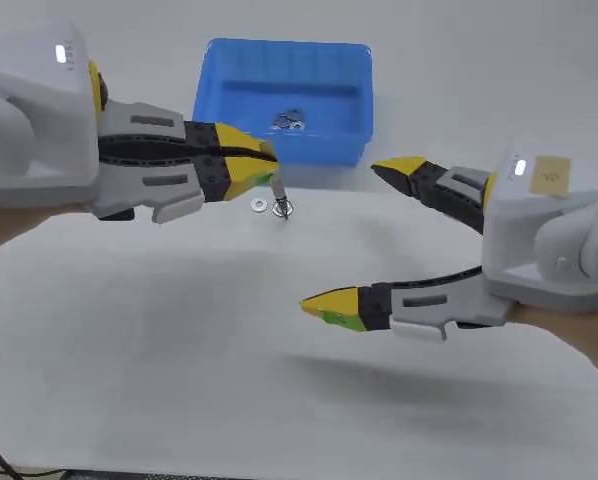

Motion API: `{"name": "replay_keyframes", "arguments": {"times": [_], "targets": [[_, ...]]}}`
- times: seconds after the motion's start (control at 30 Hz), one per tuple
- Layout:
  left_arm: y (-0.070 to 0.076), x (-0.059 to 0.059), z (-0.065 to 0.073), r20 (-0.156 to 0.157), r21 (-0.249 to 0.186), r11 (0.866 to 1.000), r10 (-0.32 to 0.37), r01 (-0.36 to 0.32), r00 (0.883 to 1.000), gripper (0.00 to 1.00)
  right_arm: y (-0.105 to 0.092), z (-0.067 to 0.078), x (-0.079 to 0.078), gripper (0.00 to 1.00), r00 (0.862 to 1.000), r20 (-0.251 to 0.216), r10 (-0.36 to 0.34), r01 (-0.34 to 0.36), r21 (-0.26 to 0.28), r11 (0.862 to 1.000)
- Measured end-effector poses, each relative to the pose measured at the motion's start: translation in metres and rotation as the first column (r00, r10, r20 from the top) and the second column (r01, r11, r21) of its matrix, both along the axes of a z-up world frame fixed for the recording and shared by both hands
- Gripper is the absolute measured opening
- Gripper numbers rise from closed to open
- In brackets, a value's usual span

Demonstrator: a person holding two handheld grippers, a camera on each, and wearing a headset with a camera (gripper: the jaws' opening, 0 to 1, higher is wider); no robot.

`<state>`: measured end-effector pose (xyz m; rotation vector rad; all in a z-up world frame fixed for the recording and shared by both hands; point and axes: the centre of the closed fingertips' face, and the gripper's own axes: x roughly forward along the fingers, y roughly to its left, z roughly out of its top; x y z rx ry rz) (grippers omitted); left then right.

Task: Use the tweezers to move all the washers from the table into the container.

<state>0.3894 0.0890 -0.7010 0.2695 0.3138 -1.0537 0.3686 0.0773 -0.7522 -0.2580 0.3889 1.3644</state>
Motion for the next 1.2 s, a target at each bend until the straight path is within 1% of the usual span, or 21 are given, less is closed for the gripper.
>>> {"name": "replay_keyframes", "arguments": {"times": [0.07,0.17,0.2,0.23,0.3,0.4,0.47,0.5,0.57,0.63,0.7,0.77,0.83,0.87,0.97,1.0,1.1,1.2], "targets": [[0.0,0.0,-0.001,-0.001,0.003,1.0,-0.002,0.002,1.0,0.05,0.008,0.001,0.002,0.81,0.999,0.016,0.033,-0.033,-0.004,0.999],[-0.001,-0.002,-0.001,-0.004,0.005,1.0,-0.007,0.007,1.0,0.05,0.016,0.001,0.007,0.74,0.999,0.007,0.051,-0.051,0.003,0.999],[-0.001,-0.002,-0.002,-0.004,0.008,1.0,-0.011,0.011,1.0,0.05,0.02,0.001,0.006,0.71,0.998,-0.035,0.059,-0.058,0.026,0.998],[0.0,-0.002,-0.002,-0.002,0.013,1.0,-0.013,0.013,1.0,0.05,0.023,0.0,0.006,0.67,0.995,-0.071,0.066,-0.063,0.036,0.997],[0.0,-0.004,-0.002,-0.007,0.017,1.0,-0.02,0.02,1.0,0.05,0.026,-0.003,0.013,0.59,0.995,-0.071,0.073,-0.071,0.033,0.997],[0.0,-0.004,-0.003,-0.009,0.026,0.999,-0.024,0.025,1.0,0.05,0.029,-0.01,0.018,0.51,0.992,-0.077,0.096,-0.095,0.007,0.995],[0.002,-0.004,-0.003,-0.009,0.03,0.999,-0.026,0.026,1.0,0.05,0.032,-0.01,0.017,0.47,0.987,-0.095,0.131,-0.13,0.011,0.991],[0.002,-0.003,-0.003,-0.011,0.028,0.999,-0.023,0.023,1.0,0.05,0.035,-0.009,0.012,0.46,0.978,-0.122,0.167,-0.165,0.027,0.986],[0.003,-0.001,-0.004,-0.011,0.027,0.999,-0.018,0.018,1.0,0.05,0.039,-0.009,0.012,0.43,0.975,-0.115,0.188,-0.187,0.024,0.982],[0.003,-0.001,-0.003,-0.012,0.028,0.999,-0.018,0.018,1.0,0.05,0.04,-0.012,0.01,0.35,0.97,-0.108,0.217,-0.218,0.006,0.976],[0.002,-0.001,-0.004,-0.014,0.027,0.999,-0.026,0.027,1.0,0.05,0.042,-0.014,0.01,0.31,0.965,-0.084,0.247,-0.249,-0.011,0.969],[0.0,-0.002,-0.004,-0.012,0.03,0.999,-0.033,0.033,0.999,0.05,0.043,-0.013,0.009,0.3,0.961,-0.088,0.264,-0.266,-0.01,0.964],[-0.001,-0.002,-0.004,-0.011,0.031,0.999,-0.039,0.039,0.999,0.05,0.044,-0.012,0.008,0.27,0.958,-0.077,0.276,-0.278,-0.012,0.96],[-0.002,-0.002,-0.004,-0.012,0.03,0.999,-0.041,0.042,0.999,0.05,0.044,-0.012,0.008,0.25,0.954,-0.065,0.293,-0.294,-0.015,0.956],[-0.005,-0.004,-0.004,-0.013,0.029,0.998,-0.052,0.052,0.999,0.05,0.043,-0.014,0.009,0.21,0.948,-0.034,0.317,-0.318,-0.04,0.947],[-0.006,-0.005,-0.004,-0.014,0.028,0.998,-0.06,0.06,0.998,0.05,0.042,-0.015,0.01,0.2,0.941,-0.012,0.338,-0.338,-0.057,0.939],[-0.006,-0.006,-0.005,-0.02,0.031,0.997,-0.074,0.075,0.997,0.05,0.042,-0.015,0.009,0.18,0.931,0.009,0.365,-0.363,-0.073,0.929],[-0.006,-0.008,-0.006,-0.022,0.039,0.995,-0.089,0.09,0.996,0.05,0.043,-0.015,0.012,0.12,0.927,0.02,0.376,-0.373,-0.085,0.924]]}}
